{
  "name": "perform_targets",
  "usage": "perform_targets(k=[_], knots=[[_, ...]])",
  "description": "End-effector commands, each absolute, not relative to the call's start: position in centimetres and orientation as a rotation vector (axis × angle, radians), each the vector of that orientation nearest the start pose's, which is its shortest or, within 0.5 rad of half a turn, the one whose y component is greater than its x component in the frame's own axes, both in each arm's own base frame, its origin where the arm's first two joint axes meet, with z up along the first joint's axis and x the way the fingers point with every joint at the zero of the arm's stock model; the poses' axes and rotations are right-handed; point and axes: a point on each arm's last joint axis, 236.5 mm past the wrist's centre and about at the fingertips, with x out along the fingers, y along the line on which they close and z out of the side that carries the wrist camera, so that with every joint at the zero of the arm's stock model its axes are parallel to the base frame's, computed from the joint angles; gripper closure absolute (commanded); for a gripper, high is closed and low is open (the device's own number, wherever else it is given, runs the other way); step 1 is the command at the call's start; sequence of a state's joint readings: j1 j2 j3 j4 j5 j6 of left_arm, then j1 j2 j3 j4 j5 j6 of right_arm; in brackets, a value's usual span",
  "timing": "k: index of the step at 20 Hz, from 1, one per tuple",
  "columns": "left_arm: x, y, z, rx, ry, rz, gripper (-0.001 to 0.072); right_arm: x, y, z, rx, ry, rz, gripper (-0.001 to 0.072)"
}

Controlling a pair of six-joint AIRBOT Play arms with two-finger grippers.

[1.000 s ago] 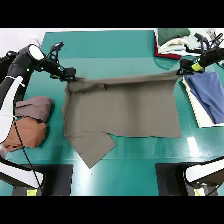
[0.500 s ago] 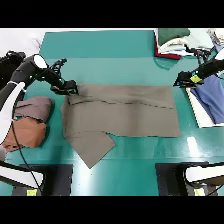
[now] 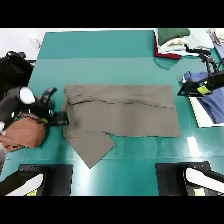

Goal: Fold the shirts.

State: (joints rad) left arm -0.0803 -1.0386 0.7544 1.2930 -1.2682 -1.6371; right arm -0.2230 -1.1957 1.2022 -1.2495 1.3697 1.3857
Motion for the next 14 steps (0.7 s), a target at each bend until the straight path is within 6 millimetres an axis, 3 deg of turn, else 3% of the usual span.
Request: perform_targets(k=[1,4,9,12,13,14], knots=[[18.5,-9.3,-6.2,-0.380,1.598,-0.145,0.0109,33.7,-0.2,5.7,0.254,1.245,0.142,0.0281],[17.7,-11.1,-7.3,-0.490,1.590,-0.169,0.0110,33.6,0.2,6.5,0.260,1.219,0.151,0.0282],[18.7,-13.4,-8.5,-0.659,1.506,-0.191,0.0110,33.9,1.5,8.3,0.302,1.158,0.189,0.0283],[19.4,-14.3,-7.8,-0.692,1.469,-0.239,0.0125,33.8,1.4,9.1,0.289,1.128,0.183,0.0283],[19.5,-14.5,-7.6,-0.686,1.467,-0.255,0.0357,33.6,1.2,9.3,0.283,1.128,0.178,0.0283],[19.8,-14.5,-7.2,-0.669,1.458,-0.273,0.0533,33.2,0.8,9.3,0.288,1.134,0.170,0.0283]])
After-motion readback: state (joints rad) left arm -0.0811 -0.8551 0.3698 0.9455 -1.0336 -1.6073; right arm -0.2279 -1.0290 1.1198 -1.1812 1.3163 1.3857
